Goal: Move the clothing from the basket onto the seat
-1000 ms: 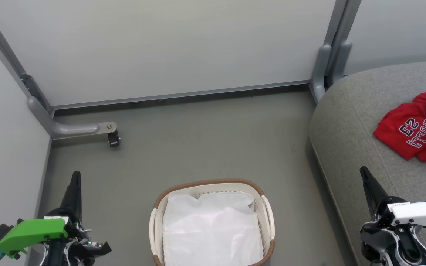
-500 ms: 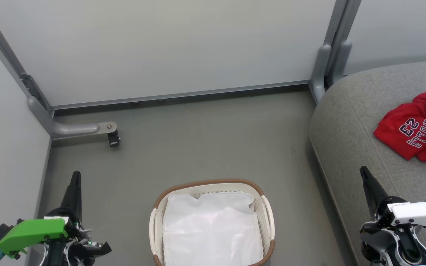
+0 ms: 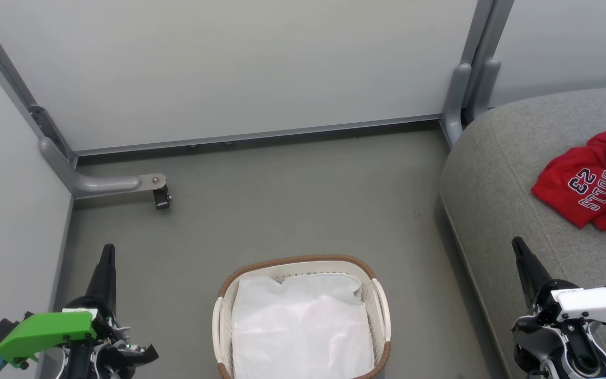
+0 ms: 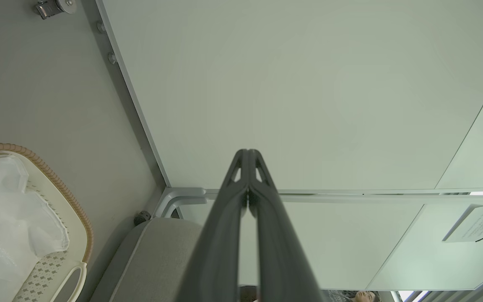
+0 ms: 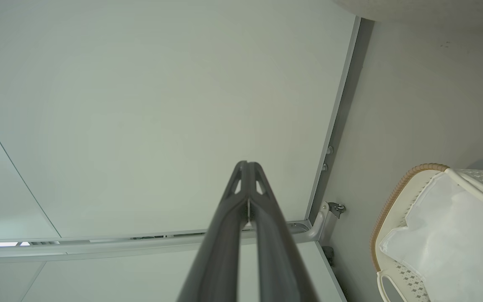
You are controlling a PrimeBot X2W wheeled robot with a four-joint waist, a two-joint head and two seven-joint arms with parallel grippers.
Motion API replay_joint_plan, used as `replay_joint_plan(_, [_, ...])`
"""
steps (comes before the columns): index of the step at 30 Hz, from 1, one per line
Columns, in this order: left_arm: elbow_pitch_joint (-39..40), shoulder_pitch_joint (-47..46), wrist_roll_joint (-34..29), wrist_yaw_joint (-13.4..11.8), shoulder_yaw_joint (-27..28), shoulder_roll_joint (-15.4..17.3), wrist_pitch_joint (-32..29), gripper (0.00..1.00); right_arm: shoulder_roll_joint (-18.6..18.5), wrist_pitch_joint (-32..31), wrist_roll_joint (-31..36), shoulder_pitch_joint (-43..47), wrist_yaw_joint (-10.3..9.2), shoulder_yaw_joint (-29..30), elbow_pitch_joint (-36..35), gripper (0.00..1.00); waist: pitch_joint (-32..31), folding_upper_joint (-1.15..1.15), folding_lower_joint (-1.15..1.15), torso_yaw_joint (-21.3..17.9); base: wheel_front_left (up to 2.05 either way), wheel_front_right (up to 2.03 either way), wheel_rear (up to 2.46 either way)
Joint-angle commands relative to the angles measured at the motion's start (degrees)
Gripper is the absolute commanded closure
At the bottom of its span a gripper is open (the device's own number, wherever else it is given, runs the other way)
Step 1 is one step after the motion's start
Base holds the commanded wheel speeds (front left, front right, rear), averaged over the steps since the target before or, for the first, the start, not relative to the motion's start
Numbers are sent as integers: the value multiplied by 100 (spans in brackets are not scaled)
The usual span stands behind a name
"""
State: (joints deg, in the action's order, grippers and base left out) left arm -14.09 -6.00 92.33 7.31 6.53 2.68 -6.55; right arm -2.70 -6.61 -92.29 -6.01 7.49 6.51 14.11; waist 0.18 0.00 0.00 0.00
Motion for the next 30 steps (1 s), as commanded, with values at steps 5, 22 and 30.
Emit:
replay_joint_plan(5, [9,-50,17,34,9,38,-18,100,-34,-8,-23,-37,0,11,-23,100,0,0,0,0,0,0,0])
replay_joint_plan(22, [10,-50,17,34,10,38,-18,100,-34,-7,-23,-36,0,10,-23,100,0,0,0,0,0,0,0])
replay_joint_plan(30, [10,-50,17,35,9,38,-17,100,-34,-7,-23,-36,0,10,-24,100,0,0,0,0,0,0,0])
